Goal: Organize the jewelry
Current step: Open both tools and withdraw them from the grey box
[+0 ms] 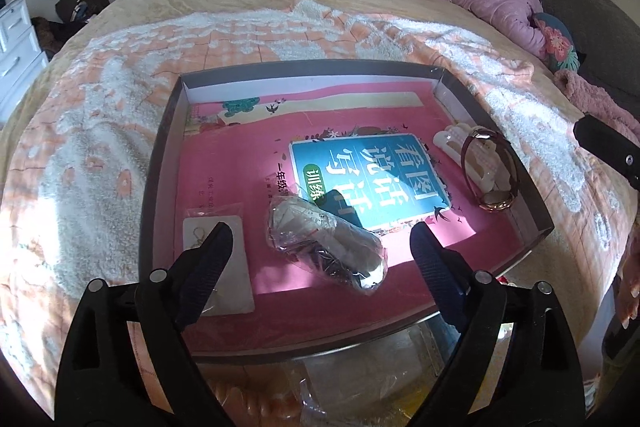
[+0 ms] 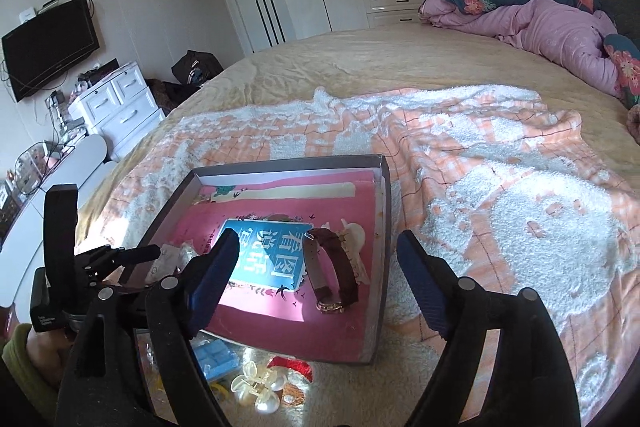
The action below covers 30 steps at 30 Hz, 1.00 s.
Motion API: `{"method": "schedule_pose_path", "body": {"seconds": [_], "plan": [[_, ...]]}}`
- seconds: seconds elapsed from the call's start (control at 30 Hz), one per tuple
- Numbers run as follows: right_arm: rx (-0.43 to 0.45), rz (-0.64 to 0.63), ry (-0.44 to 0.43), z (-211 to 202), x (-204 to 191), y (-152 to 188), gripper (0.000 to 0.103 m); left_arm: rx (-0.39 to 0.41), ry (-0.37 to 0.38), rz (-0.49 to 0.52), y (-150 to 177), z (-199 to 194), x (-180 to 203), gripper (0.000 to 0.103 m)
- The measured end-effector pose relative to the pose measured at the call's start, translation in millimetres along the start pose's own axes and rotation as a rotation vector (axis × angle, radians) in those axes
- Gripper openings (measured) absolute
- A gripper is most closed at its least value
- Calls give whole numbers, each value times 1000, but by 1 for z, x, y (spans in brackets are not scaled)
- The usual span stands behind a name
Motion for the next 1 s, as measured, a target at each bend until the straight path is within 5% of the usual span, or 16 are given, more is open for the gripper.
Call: {"method": "schedule_pose_path", "body": {"seconds": [0.13, 1.0], "plan": [[16, 2, 0, -12, -2, 0, 86, 36, -1, -15, -6, -18, -3, 93], [79, -55, -22, -74, -26, 2, 86, 165, -16, -59, -7, -112, -19, 93]]}}
Point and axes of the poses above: each gripper's, at about its wrist camera, not at the fingertips, and z roughly the way its jaws point, x to its right, y to its underside, the point moved 10 cm from there along z, roughly the way its jaws point, and after that the axes turned 3 degrees about -z, right-handed, at the moved point
